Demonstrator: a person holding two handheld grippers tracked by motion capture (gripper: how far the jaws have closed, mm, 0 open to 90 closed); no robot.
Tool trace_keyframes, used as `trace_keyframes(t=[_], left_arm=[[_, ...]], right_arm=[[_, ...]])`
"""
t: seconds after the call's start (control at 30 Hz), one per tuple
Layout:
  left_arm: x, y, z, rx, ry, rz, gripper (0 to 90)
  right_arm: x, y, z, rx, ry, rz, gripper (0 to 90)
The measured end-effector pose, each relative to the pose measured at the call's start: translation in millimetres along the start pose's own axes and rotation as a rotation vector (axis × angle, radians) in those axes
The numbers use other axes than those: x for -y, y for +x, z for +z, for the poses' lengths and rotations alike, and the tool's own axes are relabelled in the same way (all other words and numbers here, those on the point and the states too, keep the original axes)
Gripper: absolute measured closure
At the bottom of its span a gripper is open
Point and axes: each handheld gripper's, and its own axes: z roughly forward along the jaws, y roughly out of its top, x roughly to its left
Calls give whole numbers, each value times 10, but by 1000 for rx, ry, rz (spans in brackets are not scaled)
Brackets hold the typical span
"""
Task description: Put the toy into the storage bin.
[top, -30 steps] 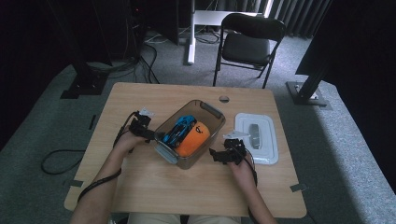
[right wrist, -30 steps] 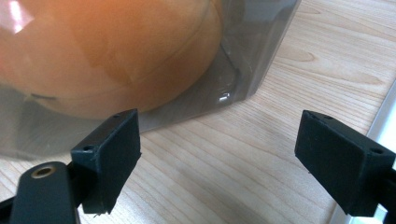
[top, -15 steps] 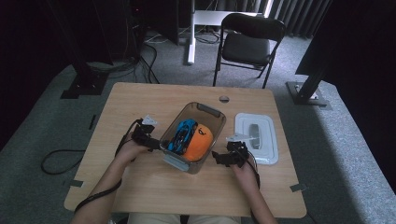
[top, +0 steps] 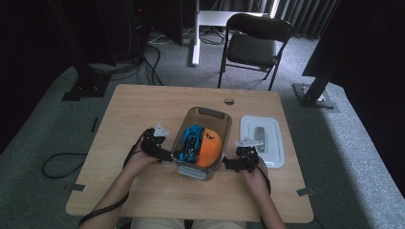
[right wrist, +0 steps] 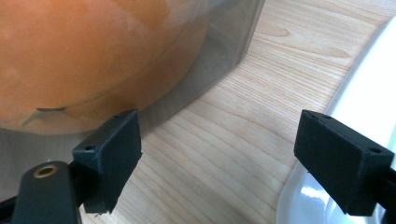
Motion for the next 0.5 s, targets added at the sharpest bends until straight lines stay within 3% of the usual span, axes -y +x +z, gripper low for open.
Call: trace_keyframes(t=[0.07,0.3,0.5], left_arm=[[11,-17,1,4,0,-19,33],[26,-102,10,27,-7,-25,34],[12,-195,19,43,-7,-1,34]], right_arm=[[4,-13,-7,-10,2,-1,146],[22,-67,-37,-10,10,-6,152],[49,-114,-71,4,5,-3,162]])
